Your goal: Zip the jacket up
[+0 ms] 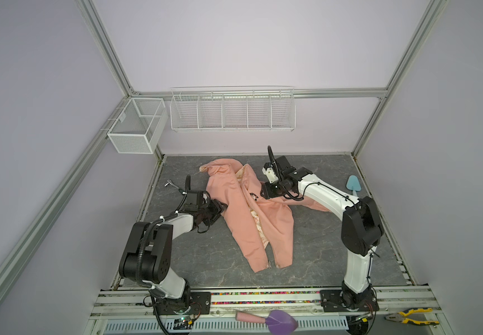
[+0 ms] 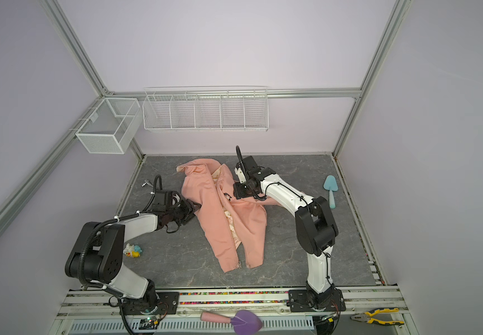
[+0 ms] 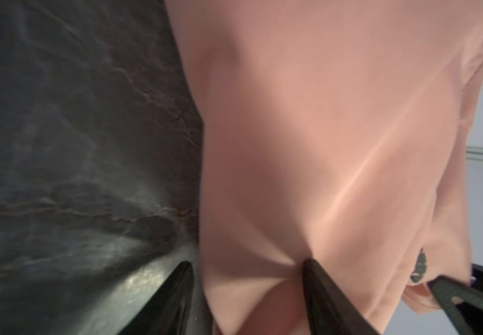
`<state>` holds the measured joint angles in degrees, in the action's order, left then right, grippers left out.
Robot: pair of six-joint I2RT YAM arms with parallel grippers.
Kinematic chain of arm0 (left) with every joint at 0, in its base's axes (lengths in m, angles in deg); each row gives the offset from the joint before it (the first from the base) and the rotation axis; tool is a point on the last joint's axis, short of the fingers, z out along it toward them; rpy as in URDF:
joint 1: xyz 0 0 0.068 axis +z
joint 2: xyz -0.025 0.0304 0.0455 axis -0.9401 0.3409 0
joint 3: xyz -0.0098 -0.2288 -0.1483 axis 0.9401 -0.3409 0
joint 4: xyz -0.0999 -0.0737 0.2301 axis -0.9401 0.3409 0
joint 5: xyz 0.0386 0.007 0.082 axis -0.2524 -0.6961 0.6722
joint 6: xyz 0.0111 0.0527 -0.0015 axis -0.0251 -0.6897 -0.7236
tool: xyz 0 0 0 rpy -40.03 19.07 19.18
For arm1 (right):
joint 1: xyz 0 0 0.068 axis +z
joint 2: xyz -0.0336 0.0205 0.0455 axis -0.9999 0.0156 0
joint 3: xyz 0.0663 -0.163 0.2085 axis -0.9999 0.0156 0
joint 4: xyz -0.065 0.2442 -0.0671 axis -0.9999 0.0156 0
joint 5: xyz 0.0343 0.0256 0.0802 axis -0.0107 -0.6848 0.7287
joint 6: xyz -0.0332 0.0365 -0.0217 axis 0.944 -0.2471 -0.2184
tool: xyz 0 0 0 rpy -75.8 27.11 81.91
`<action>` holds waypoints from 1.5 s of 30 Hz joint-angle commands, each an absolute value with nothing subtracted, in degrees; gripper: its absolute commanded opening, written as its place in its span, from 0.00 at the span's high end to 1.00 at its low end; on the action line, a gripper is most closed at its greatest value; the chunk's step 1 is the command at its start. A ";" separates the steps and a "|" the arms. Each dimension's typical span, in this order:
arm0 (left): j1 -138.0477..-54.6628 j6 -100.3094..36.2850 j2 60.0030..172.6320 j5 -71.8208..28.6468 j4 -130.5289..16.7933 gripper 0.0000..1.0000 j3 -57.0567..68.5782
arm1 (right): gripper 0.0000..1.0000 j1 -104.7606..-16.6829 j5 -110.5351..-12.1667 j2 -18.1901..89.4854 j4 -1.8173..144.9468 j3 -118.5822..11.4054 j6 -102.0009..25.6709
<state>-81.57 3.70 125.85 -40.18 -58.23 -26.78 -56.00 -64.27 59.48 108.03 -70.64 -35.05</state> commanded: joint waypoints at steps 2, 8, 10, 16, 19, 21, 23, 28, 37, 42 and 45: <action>-82.46 5.99 128.20 -42.44 -65.44 0.72 -26.78 | 0.75 -58.94 -61.69 59.67 108.24 -72.09 -36.24; -82.46 2.73 127.85 -39.91 -57.25 1.00 -23.14 | 0.92 -63.25 -59.47 57.67 107.01 -71.43 -38.09; -82.33 0.68 127.46 -38.53 -52.86 1.00 -21.02 | 0.93 -64.41 -59.36 57.24 107.30 -71.92 -38.32; -80.45 -6.27 126.25 -34.61 -40.44 1.00 -13.83 | 0.93 -68.09 -58.65 56.40 107.84 -73.23 -39.53; -78.76 -10.61 127.43 -33.54 -34.03 1.00 -8.11 | 0.93 -69.23 -57.51 56.64 108.23 -73.94 -39.68; -77.95 -12.98 129.02 -32.65 -30.55 1.00 -4.17 | 0.93 -69.52 -56.82 57.13 108.61 -74.76 -39.63; -77.30 -14.60 131.12 -32.30 -28.20 1.00 -0.20 | 0.93 -69.61 -56.58 57.59 108.63 -75.18 -39.62; -77.20 -15.92 137.17 -31.97 -25.84 1.00 7.42 | 0.93 -70.28 -55.86 60.92 109.21 -78.39 -40.81; -77.13 -15.52 135.85 -28.24 -24.58 0.66 8.73 | 0.85 -72.89 -59.39 69.83 114.31 -86.25 -42.18; -77.18 -16.32 129.14 -26.50 -22.77 0.56 5.11 | 0.65 -73.61 -61.24 70.06 116.24 -86.99 -41.61; -77.61 -16.43 124.11 -26.88 -22.76 0.51 1.87 | 0.50 -73.55 -61.05 67.55 115.96 -85.97 -41.12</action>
